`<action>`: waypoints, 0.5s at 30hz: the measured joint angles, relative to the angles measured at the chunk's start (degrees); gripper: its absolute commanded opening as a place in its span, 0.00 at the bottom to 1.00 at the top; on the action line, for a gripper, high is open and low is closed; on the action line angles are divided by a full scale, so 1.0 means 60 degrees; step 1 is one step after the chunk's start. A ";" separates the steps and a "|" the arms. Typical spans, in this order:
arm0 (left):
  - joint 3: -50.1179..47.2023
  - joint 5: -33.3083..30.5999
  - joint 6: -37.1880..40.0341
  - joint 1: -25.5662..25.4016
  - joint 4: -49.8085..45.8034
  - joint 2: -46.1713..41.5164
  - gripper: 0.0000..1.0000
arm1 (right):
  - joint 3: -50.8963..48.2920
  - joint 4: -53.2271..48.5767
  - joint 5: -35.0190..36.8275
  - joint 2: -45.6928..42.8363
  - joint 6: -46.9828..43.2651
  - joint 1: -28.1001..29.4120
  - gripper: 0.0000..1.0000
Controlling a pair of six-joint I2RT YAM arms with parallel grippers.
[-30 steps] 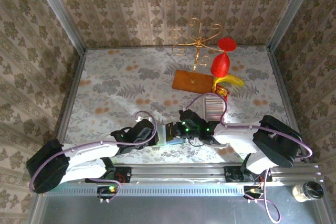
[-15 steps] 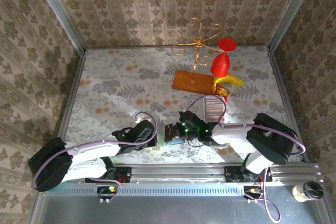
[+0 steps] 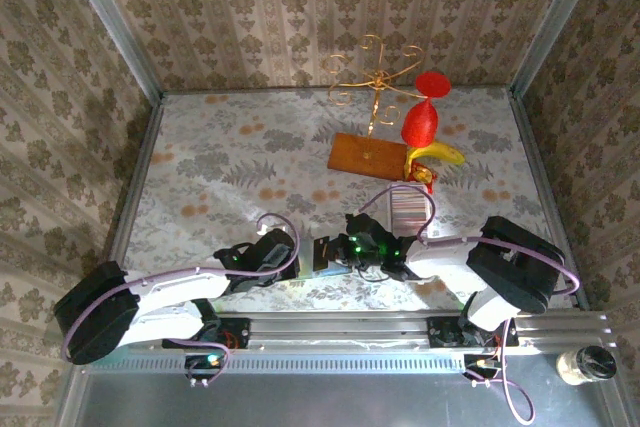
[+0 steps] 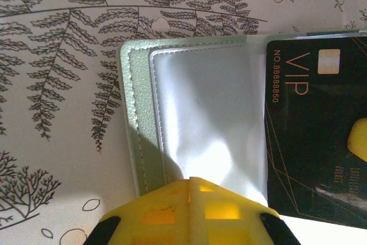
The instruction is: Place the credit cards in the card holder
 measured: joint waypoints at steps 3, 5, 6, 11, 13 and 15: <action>0.0000 0.0000 -0.0025 -0.0011 0.0000 0.0000 0.00 | 0.0000 0.0007 0.0000 -0.0022 0.0047 0.0000 0.00; 0.0000 -0.0004 -0.0029 -0.0011 0.0000 0.0000 0.00 | 0.0000 0.0007 0.0000 -0.0066 0.0073 -0.0004 0.00; 0.0000 -0.0004 -0.0029 -0.0011 0.0000 0.0000 0.00 | -0.0011 0.0029 0.0000 -0.0084 0.0076 -0.0011 0.00; 0.0000 -0.0018 -0.0055 -0.0015 0.0004 0.0004 0.00 | -0.0058 0.0226 -0.0040 -0.0109 0.0102 -0.0018 0.00; 0.0000 -0.0036 -0.0055 -0.0029 0.0004 0.0011 0.00 | -0.0058 0.0215 -0.0087 -0.0109 0.0106 -0.0018 0.00; 0.0000 -0.0040 -0.0055 -0.0029 0.0011 0.0022 0.00 | -0.0058 0.0215 -0.0168 -0.0109 0.0106 -0.0018 0.00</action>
